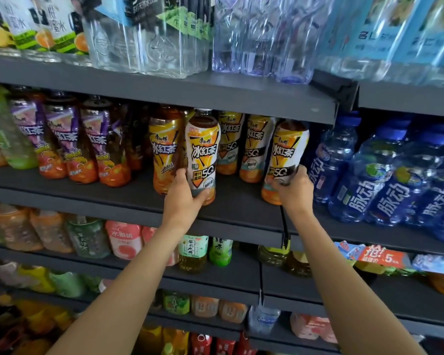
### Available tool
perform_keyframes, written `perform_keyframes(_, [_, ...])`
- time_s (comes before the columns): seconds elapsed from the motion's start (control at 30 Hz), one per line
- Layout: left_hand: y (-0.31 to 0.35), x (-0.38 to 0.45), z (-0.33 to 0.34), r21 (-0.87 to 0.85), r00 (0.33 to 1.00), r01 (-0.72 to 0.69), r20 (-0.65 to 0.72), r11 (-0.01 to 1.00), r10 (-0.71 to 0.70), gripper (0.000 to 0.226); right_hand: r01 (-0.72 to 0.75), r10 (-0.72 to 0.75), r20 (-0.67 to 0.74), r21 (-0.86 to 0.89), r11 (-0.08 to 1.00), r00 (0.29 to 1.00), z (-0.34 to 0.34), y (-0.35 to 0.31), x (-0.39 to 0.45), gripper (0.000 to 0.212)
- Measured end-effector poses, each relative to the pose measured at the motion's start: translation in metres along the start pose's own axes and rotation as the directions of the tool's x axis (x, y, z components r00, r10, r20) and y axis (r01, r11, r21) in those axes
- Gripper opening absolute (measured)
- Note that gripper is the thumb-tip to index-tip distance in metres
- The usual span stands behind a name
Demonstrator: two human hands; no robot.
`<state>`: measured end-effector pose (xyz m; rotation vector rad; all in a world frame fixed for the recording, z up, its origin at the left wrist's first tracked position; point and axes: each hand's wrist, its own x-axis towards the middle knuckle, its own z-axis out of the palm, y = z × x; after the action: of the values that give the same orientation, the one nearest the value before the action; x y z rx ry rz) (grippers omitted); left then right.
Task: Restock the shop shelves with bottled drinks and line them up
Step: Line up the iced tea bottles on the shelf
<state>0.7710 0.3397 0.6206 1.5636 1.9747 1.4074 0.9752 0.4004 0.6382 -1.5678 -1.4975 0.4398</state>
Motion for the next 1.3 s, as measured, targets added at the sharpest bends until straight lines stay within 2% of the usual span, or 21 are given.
perform_keyframes(0.07, [-0.002, 0.001, 0.001, 0.007, 1.0, -0.001, 0.0, 1.0, 0.001, 0.046, 0.073, -0.069, -0.15, 0.017, 0.997, 0.986, 0.001, -0.007, -0.019, 0.069])
perform_keyframes(0.13, [-0.004, 0.001, 0.001, 0.016, 1.0, -0.009, -0.005, 1.0, 0.009, 0.048, 0.281, -0.272, -0.285, -0.009, 0.96, 0.919, 0.011, -0.023, -0.044, 0.058])
perform_keyframes(0.2, [-0.005, 0.002, 0.002, 0.023, 1.0, -0.018, -0.012, 1.0, 0.018, 0.052, 0.441, -0.44, -0.148, -0.028, 0.897, 0.886, 0.031, -0.038, -0.049, 0.041])
perform_keyframes(0.23, [-0.006, 0.002, 0.002, 0.026, 1.0, -0.02, -0.016, 0.999, 0.02, 0.053, 0.449, -0.45, -0.036, -0.028, 0.893, 0.892, 0.044, -0.047, -0.042, 0.038])
perform_keyframes(0.3, [-0.007, 0.003, 0.003, 0.028, 1.0, -0.018, -0.017, 0.999, 0.019, 0.053, 0.368, -0.358, 0.131, -0.055, 0.928, 0.924, 0.073, -0.06, -0.015, 0.046])
perform_keyframes(0.37, [-0.01, 0.003, 0.003, 0.021, 1.0, -0.028, -0.011, 0.999, 0.028, 0.052, 0.261, -0.235, 0.205, -0.111, 0.959, 0.95, 0.096, -0.071, 0.011, 0.058])
perform_keyframes(0.5, [-0.016, 0.005, 0.001, -0.006, 0.999, -0.034, 0.009, 0.999, 0.034, 0.053, 0.104, -0.083, 0.135, -0.158, 0.982, 0.987, 0.121, -0.081, 0.037, 0.069])
perform_keyframes(0.6, [-0.018, 0.008, 0.0, -0.034, 0.999, -0.035, 0.017, 0.999, 0.036, 0.053, 0.004, 0.002, 0.062, -0.096, 0.995, 0.998, 0.129, -0.085, 0.044, 0.059])
perform_keyframes(0.7, [-0.02, 0.007, 0.001, -0.064, 0.999, -0.052, -0.005, 0.997, 0.051, 0.054, 0.021, -0.019, 0.022, -0.081, 0.996, 1.0, 0.128, -0.085, 0.042, 0.044])
perform_keyframes(0.83, [-0.025, 0.008, 0.002, -0.078, 0.996, -0.088, -0.013, 0.993, 0.088, 0.052, 0.083, -0.082, 0.012, -0.126, 0.989, 0.997, 0.114, -0.078, 0.025, 0.037])
perform_keyframes(0.97, [-0.025, 0.007, 0.002, -0.079, 0.995, -0.1, -0.026, 0.992, 0.098, 0.052, 0.152, -0.15, 0.023, -0.16, 0.975, 0.988, 0.107, -0.073, 0.007, 0.048])
perform_keyframes(1.03, [-0.025, 0.007, 0.003, -0.073, 0.994, -0.107, -0.024, 0.992, 0.106, 0.053, 0.199, -0.195, 0.05, -0.102, 0.975, 0.98, 0.103, -0.067, 0.008, 0.055])
perform_keyframes(1.07, [-0.025, 0.007, 0.003, -0.071, 0.994, -0.109, -0.025, 0.991, 0.108, 0.053, 0.222, -0.22, 0.03, -0.067, 0.973, 0.975, 0.099, -0.062, 0.006, 0.057])
perform_keyframes(1.13, [-0.026, 0.007, 0.004, -0.068, 0.993, -0.115, -0.038, 0.991, 0.113, 0.053, 0.251, -0.254, -0.125, -0.035, 0.967, 0.959, 0.093, -0.051, 0.0, 0.057])
perform_keyframes(1.2, [-0.025, 0.008, 0.005, -0.059, 0.992, -0.118, -0.051, 0.991, 0.115, 0.051, 0.23, -0.234, -0.247, -0.044, 0.972, 0.94, 0.091, -0.043, -0.005, 0.058])
perform_keyframes(1.3, [-0.02, 0.011, 0.009, -0.049, 0.992, -0.122, -0.023, 0.991, 0.121, 0.05, 0.047, -0.065, -0.172, -0.107, 0.993, 0.983, 0.101, -0.044, 0.01, 0.072])
